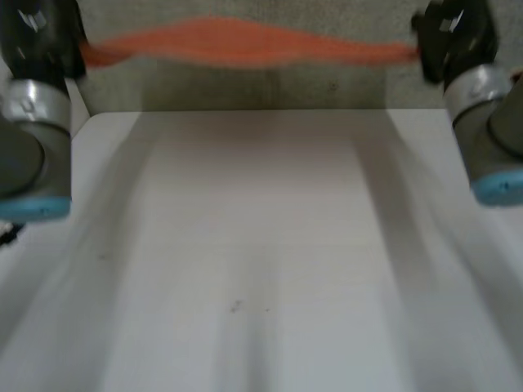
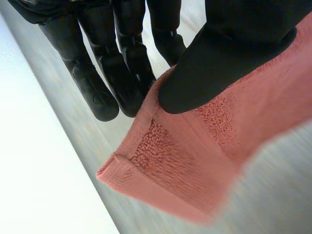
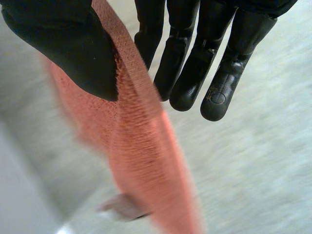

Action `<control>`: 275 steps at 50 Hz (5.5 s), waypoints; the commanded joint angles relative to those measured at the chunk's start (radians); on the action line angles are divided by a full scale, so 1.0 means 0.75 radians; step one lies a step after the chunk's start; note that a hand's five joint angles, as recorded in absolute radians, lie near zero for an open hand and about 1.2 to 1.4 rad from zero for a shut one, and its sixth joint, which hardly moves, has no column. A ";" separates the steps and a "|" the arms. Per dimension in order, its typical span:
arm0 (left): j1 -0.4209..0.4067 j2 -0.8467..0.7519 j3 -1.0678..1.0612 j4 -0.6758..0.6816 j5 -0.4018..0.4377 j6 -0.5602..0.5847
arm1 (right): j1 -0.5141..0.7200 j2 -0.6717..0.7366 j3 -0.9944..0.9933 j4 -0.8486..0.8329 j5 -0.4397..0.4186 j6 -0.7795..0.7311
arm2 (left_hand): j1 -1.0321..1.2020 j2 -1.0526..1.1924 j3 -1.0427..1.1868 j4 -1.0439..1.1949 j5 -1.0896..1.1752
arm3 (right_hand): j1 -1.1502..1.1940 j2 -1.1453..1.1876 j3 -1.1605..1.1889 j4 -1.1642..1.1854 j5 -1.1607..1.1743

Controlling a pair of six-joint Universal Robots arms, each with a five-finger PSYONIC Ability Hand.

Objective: Fold the laundry

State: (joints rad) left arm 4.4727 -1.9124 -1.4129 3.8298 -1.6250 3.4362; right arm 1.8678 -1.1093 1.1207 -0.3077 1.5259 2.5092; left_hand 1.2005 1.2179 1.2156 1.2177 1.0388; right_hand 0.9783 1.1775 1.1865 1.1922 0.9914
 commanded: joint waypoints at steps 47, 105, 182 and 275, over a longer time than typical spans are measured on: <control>0.091 -0.119 -0.423 -0.165 0.031 -0.027 | -0.296 0.315 0.353 0.257 -0.329 0.665 | 0.261 0.238 0.241 0.238 0.244 | 0.214 -0.051 -0.063 -0.071 -0.036; 0.035 -0.362 0.036 -0.634 0.099 0.284 | -0.183 0.388 -0.031 0.574 0.023 -0.288 | 0.261 0.238 0.241 0.238 0.244 | 0.557 0.292 0.280 0.272 0.307; -0.132 0.085 -0.532 -0.320 0.099 -0.002 | -0.443 0.062 0.749 0.120 -0.304 0.093 | -1.368 -1.391 -1.388 -1.391 -1.385 | -0.236 -0.502 -0.514 -0.521 -0.486; -0.435 -0.031 -0.380 -0.255 0.101 -0.006 | 0.314 0.045 0.455 0.106 -0.100 0.448 | -1.368 -1.391 -1.388 -1.391 -1.385 | -1.072 -1.337 -1.349 -1.357 -1.322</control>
State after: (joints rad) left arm 4.2364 -1.8887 -1.7589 3.6145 -1.5519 3.4327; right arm 2.2190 -0.9889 1.3393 -0.2787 1.4543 2.7450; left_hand 0.1714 0.1641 0.1688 0.4884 0.0257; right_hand 0.2073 0.2174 0.2104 0.2316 0.0710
